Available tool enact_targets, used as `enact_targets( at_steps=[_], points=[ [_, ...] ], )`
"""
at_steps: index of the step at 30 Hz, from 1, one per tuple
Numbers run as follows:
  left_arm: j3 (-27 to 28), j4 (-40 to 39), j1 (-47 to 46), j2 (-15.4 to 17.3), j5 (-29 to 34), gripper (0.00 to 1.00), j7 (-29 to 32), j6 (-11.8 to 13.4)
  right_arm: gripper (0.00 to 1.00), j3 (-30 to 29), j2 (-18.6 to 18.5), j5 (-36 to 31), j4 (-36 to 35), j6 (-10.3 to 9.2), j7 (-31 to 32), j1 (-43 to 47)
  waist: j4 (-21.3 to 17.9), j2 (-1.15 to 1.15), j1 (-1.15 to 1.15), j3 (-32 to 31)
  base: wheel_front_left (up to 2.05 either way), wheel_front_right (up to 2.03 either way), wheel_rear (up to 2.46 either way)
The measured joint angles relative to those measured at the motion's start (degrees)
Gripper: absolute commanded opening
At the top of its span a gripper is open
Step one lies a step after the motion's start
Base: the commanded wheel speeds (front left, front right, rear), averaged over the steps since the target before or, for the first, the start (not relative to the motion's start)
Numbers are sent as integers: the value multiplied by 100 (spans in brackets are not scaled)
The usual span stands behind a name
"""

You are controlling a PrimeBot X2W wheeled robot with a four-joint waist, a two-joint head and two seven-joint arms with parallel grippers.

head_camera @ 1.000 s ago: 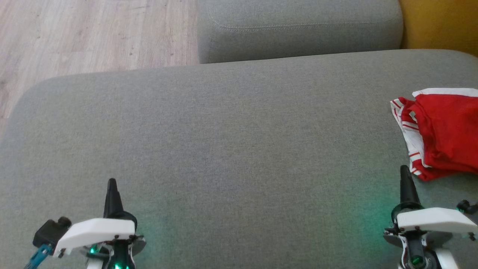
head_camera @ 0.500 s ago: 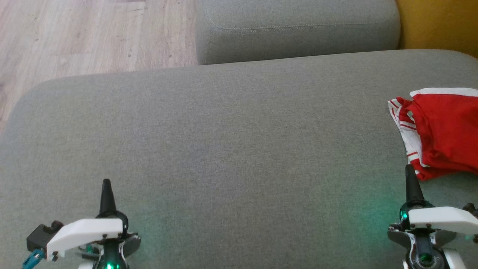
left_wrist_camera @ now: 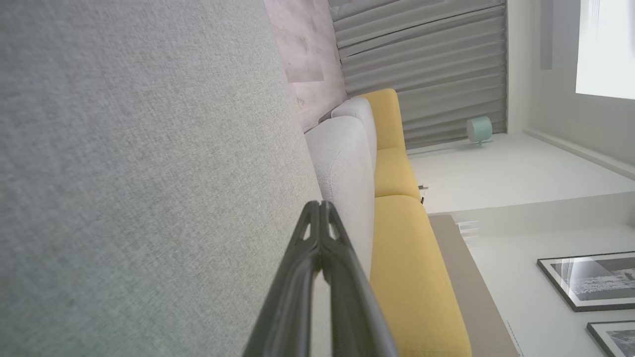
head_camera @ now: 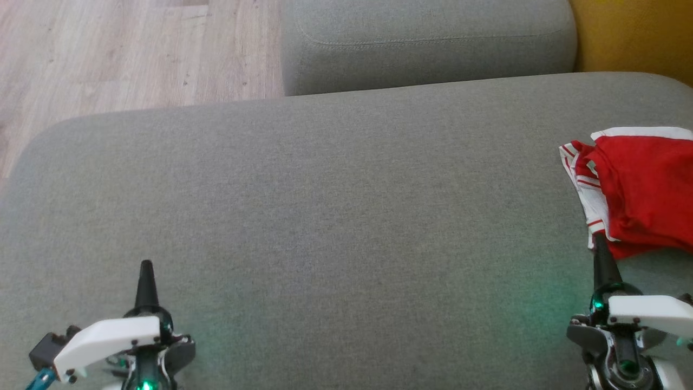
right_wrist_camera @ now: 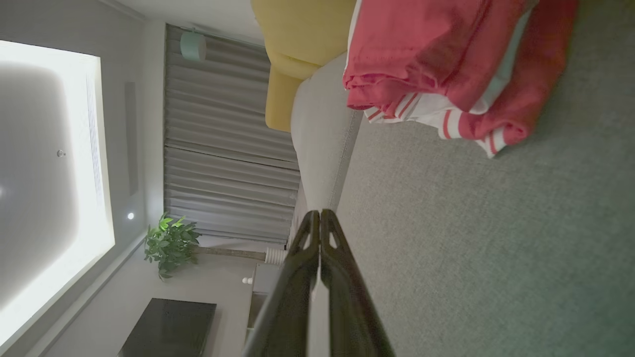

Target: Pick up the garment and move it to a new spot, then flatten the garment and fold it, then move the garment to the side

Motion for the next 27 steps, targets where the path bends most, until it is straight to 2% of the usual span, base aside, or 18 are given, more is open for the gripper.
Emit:
enact_targets(
  at_steps=[22, 27],
  points=[
    [319, -81, 1, 0, -1159, 0, 356, -196, 0, -196, 0, 1390, -101, 0, 357, -1, -54, 0, -1, -37, 0, 0, 0],
    [328, -87, 1, 0, -1184, 0, 356, -196, 0, -218, 0, 1441, -113, 0, 368, -2, -54, 0, -1, -37, 0, 0, 0]
  ],
)
